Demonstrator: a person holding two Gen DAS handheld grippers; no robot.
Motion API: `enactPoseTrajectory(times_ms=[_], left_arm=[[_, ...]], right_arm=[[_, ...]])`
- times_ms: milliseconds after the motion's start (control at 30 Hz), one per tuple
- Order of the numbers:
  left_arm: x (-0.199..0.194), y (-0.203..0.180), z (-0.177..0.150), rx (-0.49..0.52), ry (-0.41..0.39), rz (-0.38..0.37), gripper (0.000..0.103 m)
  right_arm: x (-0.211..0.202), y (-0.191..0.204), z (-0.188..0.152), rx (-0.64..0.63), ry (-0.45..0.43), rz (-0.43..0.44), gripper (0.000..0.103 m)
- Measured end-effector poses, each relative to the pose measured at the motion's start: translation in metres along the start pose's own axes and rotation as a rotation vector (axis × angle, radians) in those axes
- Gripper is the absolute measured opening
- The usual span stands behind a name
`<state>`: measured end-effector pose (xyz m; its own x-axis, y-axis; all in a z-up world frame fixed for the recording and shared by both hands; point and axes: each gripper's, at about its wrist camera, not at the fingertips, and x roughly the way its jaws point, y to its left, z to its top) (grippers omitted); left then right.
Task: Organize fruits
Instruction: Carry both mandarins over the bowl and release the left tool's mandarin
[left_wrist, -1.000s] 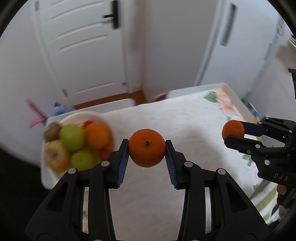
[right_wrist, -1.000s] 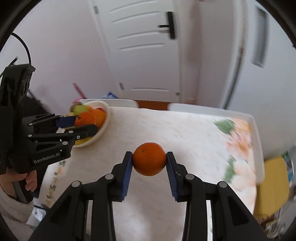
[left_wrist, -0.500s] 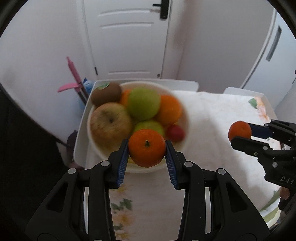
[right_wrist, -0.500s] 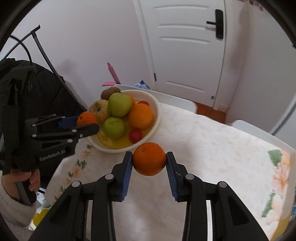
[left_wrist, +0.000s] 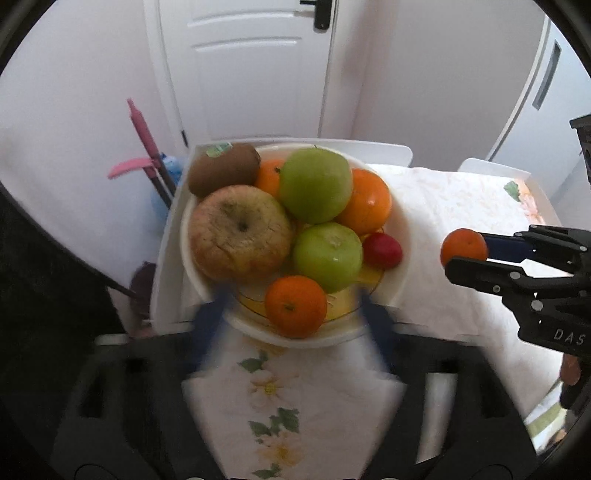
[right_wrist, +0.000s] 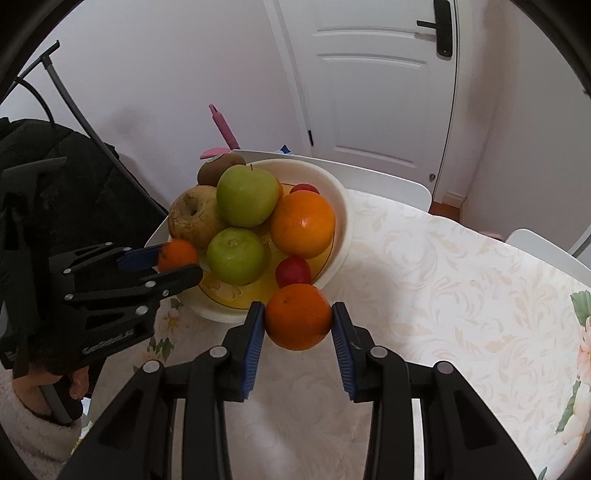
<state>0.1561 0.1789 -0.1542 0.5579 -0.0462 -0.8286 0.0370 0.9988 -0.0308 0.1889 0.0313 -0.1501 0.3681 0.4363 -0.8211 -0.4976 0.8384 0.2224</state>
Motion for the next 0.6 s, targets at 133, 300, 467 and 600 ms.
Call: enactPoseTrajectory(times_ms=[133,300,467,600], left_arm=[[-0.017,-0.001,0.004,0.03,-0.041,0.03,0.103],[-0.026,0.001,0.007,0.039,-0.033,0.041,0.103],[-0.033,0.006,0.002,0.024,-0.018,0.042,0.103],[-0.036,0.008,-0.001,0.011,0.002,0.038,0.103]], right_arm=[[-0.002,-0.001,0.004,0.007,-0.003,-0.008,0.034],[-0.004,0.002,0.01,-0.006,-0.003,-0.01,0.034],[-0.004,0.01,0.017,-0.038,0.005,0.003,0.034],[0.001,0.017,0.02,-0.06,0.022,0.023,0.034]])
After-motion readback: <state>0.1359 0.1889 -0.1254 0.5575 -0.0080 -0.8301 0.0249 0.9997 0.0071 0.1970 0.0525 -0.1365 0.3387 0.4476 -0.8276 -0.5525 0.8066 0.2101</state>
